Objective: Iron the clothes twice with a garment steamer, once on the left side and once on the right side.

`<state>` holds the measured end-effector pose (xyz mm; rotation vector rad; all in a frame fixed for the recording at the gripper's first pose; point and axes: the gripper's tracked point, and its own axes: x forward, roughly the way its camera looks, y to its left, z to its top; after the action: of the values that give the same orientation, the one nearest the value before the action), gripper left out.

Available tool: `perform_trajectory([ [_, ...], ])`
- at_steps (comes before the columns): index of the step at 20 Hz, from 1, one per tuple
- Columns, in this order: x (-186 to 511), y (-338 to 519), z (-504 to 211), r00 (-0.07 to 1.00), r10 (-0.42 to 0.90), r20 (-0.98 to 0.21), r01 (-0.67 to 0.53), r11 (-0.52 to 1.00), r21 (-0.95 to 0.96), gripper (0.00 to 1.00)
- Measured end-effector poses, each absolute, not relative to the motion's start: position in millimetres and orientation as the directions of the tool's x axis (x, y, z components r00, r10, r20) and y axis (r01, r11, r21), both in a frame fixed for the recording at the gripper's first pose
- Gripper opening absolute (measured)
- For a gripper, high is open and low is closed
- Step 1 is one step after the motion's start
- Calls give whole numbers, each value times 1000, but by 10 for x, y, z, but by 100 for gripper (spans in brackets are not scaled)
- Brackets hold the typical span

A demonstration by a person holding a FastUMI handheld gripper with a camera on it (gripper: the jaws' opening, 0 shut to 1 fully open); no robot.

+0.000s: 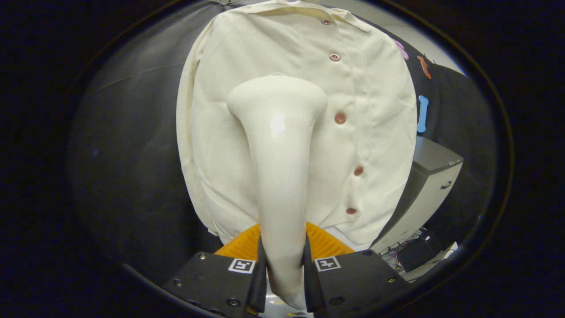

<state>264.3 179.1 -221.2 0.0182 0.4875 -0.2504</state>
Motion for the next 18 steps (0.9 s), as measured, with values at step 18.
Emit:
perform_trajectory([
  [18, 2204, 2037, -3198, 749, -157, -644, 209, 978, 5, 31],
])
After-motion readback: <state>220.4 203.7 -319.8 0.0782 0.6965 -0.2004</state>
